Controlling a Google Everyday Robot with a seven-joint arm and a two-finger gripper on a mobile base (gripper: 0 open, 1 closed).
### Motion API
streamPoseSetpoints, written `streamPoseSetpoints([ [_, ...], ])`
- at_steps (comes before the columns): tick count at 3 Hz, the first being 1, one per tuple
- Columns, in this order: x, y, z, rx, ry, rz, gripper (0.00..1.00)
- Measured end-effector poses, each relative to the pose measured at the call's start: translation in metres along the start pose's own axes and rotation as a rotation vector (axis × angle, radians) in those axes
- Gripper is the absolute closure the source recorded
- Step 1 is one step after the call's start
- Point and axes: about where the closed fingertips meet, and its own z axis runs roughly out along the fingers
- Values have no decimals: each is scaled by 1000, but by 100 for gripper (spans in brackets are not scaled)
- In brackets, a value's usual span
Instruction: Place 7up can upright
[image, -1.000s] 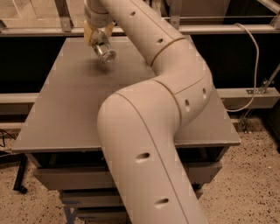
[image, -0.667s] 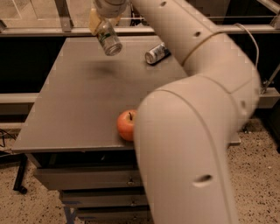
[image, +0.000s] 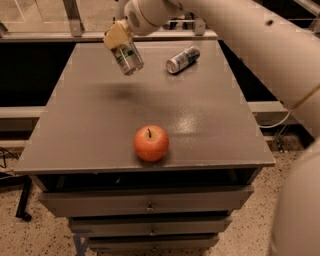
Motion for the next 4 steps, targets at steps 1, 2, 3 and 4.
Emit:
streamPoseSetpoints([
  [1, 29, 26, 10, -123, -142, 10, 100],
  [2, 43, 9, 1, -166, -331, 80, 100],
  [3, 54, -13, -35, -167, -487, 73, 100],
  [4, 35, 6, -49, -176, -551, -26, 100],
])
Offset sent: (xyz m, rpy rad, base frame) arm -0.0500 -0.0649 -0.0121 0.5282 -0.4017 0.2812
